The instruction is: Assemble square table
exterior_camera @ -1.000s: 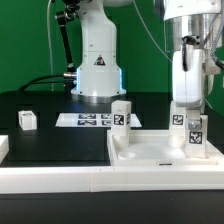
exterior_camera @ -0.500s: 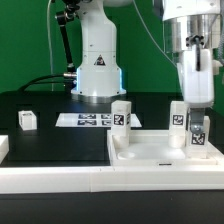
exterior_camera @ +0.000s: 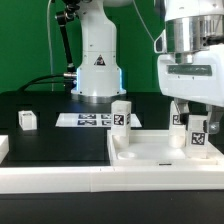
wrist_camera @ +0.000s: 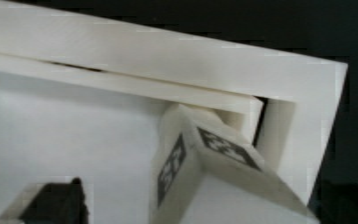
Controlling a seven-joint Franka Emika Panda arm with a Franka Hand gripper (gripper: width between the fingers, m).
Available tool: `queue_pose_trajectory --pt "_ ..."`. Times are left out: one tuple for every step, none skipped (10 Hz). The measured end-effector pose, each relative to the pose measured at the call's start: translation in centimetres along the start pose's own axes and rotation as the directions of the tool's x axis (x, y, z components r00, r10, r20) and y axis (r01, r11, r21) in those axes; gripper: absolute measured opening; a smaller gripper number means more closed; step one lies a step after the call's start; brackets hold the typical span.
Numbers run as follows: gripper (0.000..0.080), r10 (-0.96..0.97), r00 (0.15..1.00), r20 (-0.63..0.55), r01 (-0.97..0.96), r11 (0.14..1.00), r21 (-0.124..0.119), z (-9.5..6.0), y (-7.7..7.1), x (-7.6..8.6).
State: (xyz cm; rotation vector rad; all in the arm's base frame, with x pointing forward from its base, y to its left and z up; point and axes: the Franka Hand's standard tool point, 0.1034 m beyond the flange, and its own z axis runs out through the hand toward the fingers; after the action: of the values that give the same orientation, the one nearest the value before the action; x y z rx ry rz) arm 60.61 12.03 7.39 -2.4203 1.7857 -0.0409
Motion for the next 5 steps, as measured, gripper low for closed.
queue_pose_trajectory --pt "0.0648 -0.124 0.992 0.000 0.124 0.992 0.000 -0.01 0.01 0.12" --pt "0.0648 -0.198 0.980 -0.001 0.198 0.980 0.000 -0.02 0.03 0.28" --pt "0.0648 -0.231 0.973 -0.003 0.231 0.973 0.000 -0.04 0.00 0.29" --pt "0.0648 -0.301 0.953 -0.006 0.301 0.953 -0.002 -0.05 0.02 0.41" --pt "0.0648 -0.359 0.933 -0.009 0.359 0.933 -0.006 -0.06 0.03 0.49"
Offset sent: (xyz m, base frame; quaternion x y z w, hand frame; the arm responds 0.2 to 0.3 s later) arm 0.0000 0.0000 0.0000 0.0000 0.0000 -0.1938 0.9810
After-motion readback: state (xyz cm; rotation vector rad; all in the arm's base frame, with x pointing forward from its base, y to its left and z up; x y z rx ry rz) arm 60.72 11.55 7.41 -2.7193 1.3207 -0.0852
